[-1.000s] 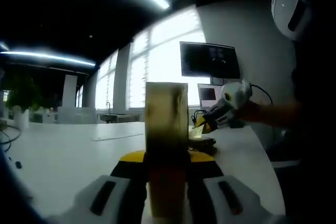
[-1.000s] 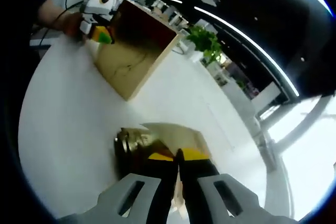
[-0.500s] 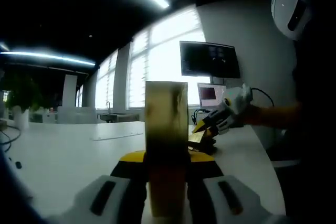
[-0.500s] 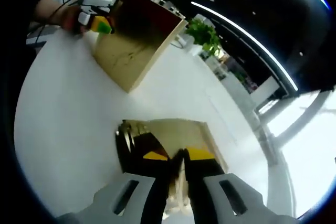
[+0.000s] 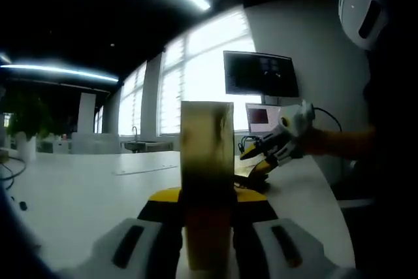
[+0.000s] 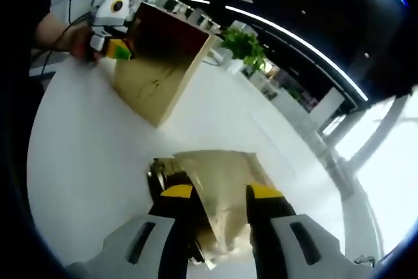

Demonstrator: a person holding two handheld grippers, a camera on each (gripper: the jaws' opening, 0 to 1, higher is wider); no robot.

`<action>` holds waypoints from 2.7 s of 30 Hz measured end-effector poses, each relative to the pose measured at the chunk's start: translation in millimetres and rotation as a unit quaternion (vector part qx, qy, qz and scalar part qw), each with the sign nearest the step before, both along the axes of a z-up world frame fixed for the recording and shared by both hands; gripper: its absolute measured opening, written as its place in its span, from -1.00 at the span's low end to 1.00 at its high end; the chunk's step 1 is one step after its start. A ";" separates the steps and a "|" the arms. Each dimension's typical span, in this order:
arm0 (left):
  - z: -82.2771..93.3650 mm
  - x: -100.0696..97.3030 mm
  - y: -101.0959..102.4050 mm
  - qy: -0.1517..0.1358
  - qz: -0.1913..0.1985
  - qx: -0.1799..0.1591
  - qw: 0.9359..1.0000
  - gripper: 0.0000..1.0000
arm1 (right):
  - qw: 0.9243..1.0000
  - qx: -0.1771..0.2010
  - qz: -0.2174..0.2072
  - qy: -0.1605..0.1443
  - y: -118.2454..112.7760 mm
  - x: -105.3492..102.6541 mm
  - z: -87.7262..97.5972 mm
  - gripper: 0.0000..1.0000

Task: Extract single mask from mask box in order stack masks on table

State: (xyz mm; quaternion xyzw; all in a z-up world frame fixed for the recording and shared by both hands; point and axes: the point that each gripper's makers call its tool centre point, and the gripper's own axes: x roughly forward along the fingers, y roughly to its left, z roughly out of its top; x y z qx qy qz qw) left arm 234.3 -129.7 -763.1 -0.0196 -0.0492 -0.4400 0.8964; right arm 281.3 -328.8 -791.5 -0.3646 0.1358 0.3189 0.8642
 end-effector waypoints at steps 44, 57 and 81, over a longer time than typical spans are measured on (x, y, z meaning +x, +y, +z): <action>0.5 -1.1 -1.1 -0.001 0.000 0.001 1.000 -0.39 | 0.923 0.384 -0.005 -0.006 -7.8 -38.2 59.6 -0.21; 0.0 -0.7 -1.2 -0.002 0.000 0.004 1.000 -0.39 | 0.905 0.425 -0.023 -0.030 -30.0 -40.8 46.6 -0.23; 0.7 -2.0 -2.3 -0.009 0.000 0.009 1.000 -0.40 | 0.920 0.390 -0.019 -0.043 -23.0 -45.4 18.1 -0.24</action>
